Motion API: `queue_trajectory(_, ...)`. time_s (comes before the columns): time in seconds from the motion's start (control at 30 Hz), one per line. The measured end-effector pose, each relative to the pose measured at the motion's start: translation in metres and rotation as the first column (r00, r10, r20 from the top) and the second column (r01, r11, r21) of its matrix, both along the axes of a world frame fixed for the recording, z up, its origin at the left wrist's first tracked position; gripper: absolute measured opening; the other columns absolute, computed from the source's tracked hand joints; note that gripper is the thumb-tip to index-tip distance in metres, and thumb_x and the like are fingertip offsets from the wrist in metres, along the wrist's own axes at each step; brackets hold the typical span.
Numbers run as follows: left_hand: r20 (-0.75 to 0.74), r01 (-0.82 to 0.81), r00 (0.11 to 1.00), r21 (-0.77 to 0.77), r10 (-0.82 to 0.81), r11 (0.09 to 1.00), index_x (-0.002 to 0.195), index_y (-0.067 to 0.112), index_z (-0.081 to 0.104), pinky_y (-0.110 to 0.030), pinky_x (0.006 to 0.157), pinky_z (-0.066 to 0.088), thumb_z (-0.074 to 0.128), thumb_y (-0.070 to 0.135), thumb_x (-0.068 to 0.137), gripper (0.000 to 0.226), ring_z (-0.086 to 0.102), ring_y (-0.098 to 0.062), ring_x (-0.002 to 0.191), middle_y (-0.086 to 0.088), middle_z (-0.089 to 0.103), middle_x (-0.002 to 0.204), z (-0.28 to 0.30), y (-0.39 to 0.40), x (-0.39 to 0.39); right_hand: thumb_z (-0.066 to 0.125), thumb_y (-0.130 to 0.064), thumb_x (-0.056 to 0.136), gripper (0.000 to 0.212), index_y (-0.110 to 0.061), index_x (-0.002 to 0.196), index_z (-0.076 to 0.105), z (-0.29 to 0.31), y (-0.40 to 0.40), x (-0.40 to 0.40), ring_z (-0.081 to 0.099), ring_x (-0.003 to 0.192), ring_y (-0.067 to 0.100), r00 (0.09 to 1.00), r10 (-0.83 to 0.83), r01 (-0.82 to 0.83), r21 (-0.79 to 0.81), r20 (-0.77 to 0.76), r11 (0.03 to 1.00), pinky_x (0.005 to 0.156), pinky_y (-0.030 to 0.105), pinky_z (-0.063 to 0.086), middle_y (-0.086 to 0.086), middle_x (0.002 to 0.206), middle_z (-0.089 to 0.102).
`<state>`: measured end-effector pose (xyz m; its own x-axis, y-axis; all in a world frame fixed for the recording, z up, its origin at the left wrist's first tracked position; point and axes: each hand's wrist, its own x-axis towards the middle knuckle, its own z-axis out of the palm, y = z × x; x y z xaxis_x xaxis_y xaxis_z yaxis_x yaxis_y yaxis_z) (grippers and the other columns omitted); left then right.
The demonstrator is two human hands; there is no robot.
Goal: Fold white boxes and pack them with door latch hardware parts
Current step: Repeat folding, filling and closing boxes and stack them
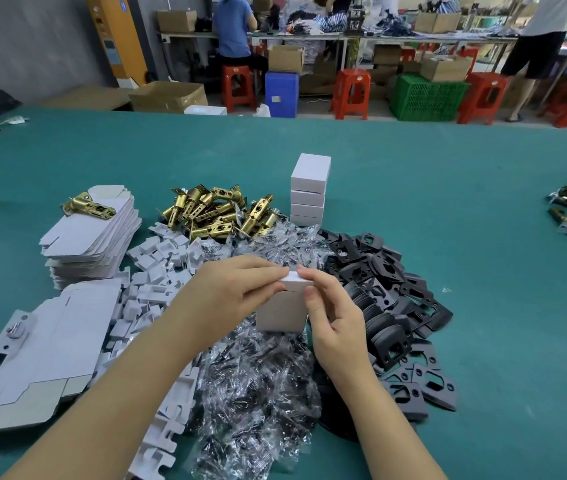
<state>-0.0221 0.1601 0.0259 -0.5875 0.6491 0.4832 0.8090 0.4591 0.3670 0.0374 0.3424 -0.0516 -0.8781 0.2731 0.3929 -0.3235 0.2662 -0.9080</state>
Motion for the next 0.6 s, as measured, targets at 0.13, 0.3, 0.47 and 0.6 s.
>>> queue_trajectory(0.13,0.095,-0.012,0.995,0.076,0.005,0.997,0.122,0.017,0.075,-0.024,0.088,0.057,0.066,0.025,0.093,0.031,0.068,-0.004,0.101,0.008,0.073,0.115,-0.0028,-0.0013,0.0002,0.051,-0.037,0.101,0.022,-0.037,0.119,0.065,-0.0001,0.0,-0.0007,0.067,0.098,0.018,1.0,0.008,-0.008,-0.038,-0.003,0.999,0.079,0.033,0.054,-0.01,0.11,0.071)
queue_trajectory(0.3,0.222,-0.043,0.975,0.118,0.016,0.992,0.123,0.027,0.072,-0.014,0.099,0.048,0.07,0.018,0.093,0.032,0.062,0.005,0.114,0.02,0.068,0.122,-0.0069,-0.0067,-0.002,0.051,-0.038,0.1,0.02,-0.038,0.115,0.064,0.0,0.0008,0.0001,0.066,0.096,0.02,1.0,0.005,-0.005,-0.035,0.001,0.999,0.076,0.038,0.056,-0.011,0.109,0.07)
queue_trajectory(0.47,0.266,-0.063,0.964,0.148,0.021,0.987,0.118,0.031,0.074,-0.011,0.094,0.048,0.07,0.025,0.09,0.029,0.064,0.004,0.111,0.02,0.07,0.118,-0.0066,-0.0072,-0.0018,0.049,-0.036,0.101,0.024,-0.032,0.118,0.065,0.0011,0.0028,0.0001,0.067,0.099,0.019,0.999,-0.017,0.018,0.044,-0.029,0.999,0.078,0.037,0.057,-0.012,0.11,0.07)
queue_trajectory(0.6,0.251,-0.058,0.968,0.137,0.022,0.989,0.118,0.029,0.075,-0.008,0.094,0.047,0.069,0.028,0.089,0.029,0.063,0.006,0.111,0.021,0.07,0.117,-0.0058,-0.0053,-0.0014,0.049,-0.029,0.102,0.026,-0.026,0.12,0.068,0.0035,0.0047,0.0006,0.067,0.106,0.014,0.996,-0.028,0.038,0.119,-0.088,0.992,0.084,0.033,0.056,-0.016,0.114,0.069)
